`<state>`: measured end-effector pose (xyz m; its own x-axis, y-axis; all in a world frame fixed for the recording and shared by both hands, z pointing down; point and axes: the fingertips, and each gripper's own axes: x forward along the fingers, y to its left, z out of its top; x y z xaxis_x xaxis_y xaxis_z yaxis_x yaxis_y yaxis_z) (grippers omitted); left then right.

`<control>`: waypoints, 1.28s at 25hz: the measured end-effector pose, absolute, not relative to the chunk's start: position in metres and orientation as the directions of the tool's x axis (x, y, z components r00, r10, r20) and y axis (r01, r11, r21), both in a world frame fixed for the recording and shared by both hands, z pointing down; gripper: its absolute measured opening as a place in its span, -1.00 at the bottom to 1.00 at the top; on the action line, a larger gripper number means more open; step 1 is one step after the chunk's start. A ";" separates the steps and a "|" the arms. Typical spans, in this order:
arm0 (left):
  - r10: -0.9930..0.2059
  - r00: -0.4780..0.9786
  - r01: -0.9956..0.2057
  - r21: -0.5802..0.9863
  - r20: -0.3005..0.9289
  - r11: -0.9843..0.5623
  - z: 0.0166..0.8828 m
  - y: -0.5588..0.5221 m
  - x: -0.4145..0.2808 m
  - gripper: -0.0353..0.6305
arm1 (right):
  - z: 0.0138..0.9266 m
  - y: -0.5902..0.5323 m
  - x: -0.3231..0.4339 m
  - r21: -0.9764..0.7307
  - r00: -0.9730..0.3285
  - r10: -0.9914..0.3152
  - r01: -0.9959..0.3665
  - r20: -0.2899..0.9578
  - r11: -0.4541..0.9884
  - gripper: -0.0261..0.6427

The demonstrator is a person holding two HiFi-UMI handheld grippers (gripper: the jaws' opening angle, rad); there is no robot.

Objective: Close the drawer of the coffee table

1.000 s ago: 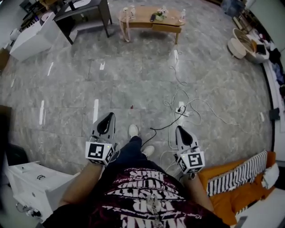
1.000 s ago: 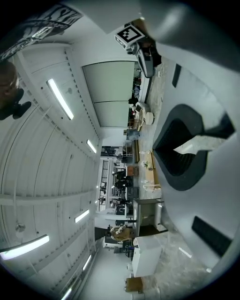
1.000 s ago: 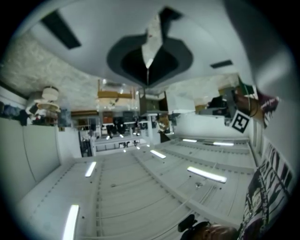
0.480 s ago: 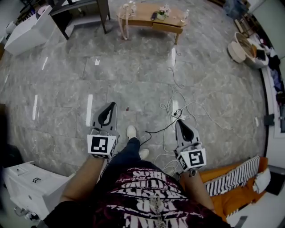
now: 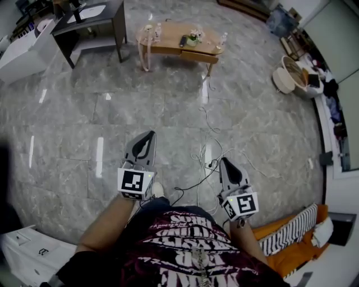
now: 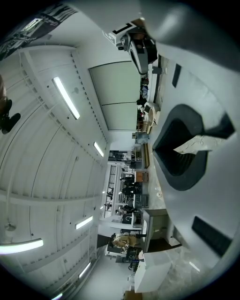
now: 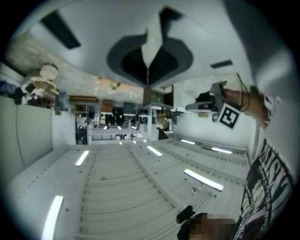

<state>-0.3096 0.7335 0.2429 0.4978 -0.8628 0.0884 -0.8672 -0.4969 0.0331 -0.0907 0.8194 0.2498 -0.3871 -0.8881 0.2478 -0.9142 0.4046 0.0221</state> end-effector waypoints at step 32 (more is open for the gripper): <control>-0.836 0.470 -0.880 0.074 0.282 -0.470 0.309 0.648 -0.299 -0.82 | 0.293 0.721 -0.048 -0.089 -0.369 -0.866 -0.929 0.338 0.360 -0.82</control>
